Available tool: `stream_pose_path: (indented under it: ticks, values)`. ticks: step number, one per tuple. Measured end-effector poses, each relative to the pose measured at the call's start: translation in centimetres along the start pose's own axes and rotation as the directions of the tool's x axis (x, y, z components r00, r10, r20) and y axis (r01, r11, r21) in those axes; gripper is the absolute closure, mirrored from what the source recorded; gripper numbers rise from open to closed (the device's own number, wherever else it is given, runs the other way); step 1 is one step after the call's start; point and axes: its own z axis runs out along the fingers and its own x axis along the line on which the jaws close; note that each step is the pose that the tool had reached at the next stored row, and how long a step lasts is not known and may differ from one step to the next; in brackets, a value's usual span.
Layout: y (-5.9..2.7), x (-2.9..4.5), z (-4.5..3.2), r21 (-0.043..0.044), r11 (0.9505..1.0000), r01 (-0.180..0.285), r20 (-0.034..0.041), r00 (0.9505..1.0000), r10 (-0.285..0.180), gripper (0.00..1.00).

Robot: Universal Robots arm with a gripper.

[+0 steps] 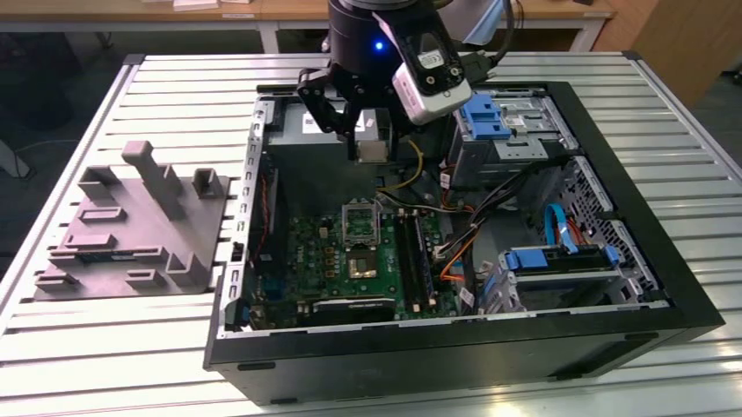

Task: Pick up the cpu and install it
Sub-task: 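Place the cpu into insertion slot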

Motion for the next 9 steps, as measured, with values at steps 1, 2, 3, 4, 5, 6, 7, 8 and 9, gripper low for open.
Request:
stream_pose_path:
  ticks: [1, 2, 3, 4, 5, 6, 7, 8, 9]
  values:
    - [0.0, 0.0, 0.0, 0.0002, 1.0, 0.0, 0.0, 1.0, 0.0, 0.53]
    - [0.0, -0.01, 0.02, 0.0008, 1.0, 0.0, 0.0002, 1.0, 0.0, 0.53]
    - [0.0, 0.0, 0.07, 0.0011, 1.0, 0.0, 0.0001, 1.0, 0.0, 0.53]
    - [-0.01, 0.0, 0.2, 0.0012, 1.0, 0.0, 0.0001, 1.0, 0.0, 0.53]
    - [-0.02, 0.01, 0.38, 0.0014, 1.0, 0.0, 0.0001, 1.0, 0.0, 0.53]
    - [-0.06, 0.01, 0.56, 0.0013, 1.0, 0.0, -0.0001, 1.0, 0.0, 0.53]
    - [-0.21, 0.01, 0.67, 0.0016, 1.0, 0.0, -0.0007, 1.0, 0.0, 0.53]
    - [-0.4, -0.01, 0.79, 0.0016, 1.0, 0.0, -0.001, 1.0, 0.0, 0.53]
    - [-0.61, -0.01, 0.9, 0.0014, 1.0, 0.0, -0.0011, 1.0, 0.0, 0.53]
